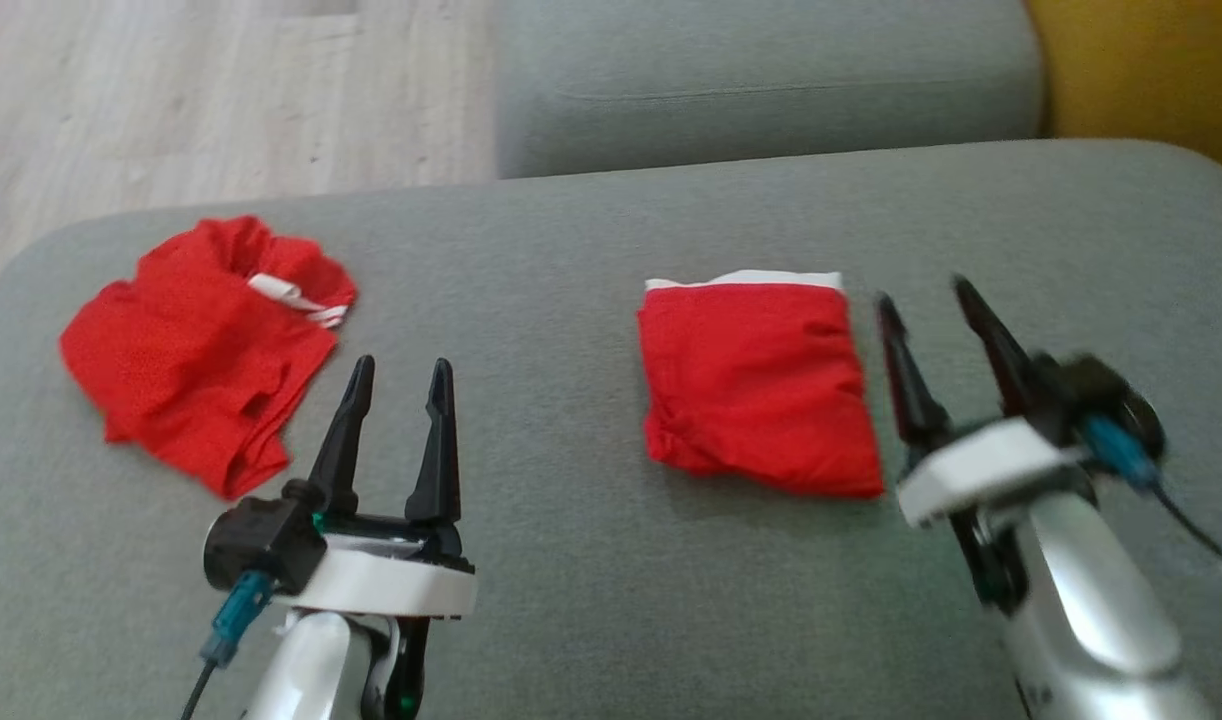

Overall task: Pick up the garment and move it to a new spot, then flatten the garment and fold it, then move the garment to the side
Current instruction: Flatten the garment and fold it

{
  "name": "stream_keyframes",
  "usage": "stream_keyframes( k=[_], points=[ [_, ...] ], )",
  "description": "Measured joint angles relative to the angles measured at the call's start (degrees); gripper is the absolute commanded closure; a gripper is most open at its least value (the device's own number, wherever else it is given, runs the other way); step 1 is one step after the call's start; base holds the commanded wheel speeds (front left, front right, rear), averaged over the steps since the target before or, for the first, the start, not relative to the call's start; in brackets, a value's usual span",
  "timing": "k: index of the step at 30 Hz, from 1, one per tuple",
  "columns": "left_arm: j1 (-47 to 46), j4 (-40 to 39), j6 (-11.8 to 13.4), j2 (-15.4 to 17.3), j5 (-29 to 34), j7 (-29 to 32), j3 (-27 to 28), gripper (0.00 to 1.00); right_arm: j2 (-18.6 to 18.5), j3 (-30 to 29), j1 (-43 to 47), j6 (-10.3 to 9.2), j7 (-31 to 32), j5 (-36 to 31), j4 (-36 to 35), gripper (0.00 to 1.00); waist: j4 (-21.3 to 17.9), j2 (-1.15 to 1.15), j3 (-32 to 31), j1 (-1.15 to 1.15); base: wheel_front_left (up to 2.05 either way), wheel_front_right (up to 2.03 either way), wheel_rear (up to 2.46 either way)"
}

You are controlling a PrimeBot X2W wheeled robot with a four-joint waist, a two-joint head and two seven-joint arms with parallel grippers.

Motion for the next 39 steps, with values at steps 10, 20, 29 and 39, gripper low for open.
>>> stream_keyframes(
  k=[10, 20, 29, 39],
  points=[
    [3.2, -2.2, -0.1, 0.1, 0.0, 0.0, 1.1, 0.0, 3.0, -10.2, 11.1, 0.0, 0.0, -6.2, -9.5, 0.0, -3.1, 0.0, -0.4, 0.0, 0.0, 0.0, 0.0],
    [3.3, -2.1, -0.5, 0.1, 0.0, 0.0, 0.5, 0.0, 3.2, -9.4, 10.8, 0.0, 0.0, -6.3, -10.7, 1.0, -1.9, 0.0, 1.6, -0.01, 0.0, 0.0, 0.0],
    [-2.2, -1.6, -0.6, 0.1, 0.0, 0.0, -2.3, 0.0, 3.2, -10.0, -0.1, 0.0, 0.0, -9.3, 0.2, 1.0, 2.8, 0.0, 7.5, 0.01, 0.0, 0.0, 0.0],
    [-5.4, -1.2, -0.5, 0.0, -1.0, 0.0, -5.3, 0.0, 1.5, -13.3, -13.3, 0.0, 0.4, -14.9, 23.9, 1.0, 9.7, 0.0, 12.9, 0.01, 0.0, 0.0, 0.0]
  ],
)
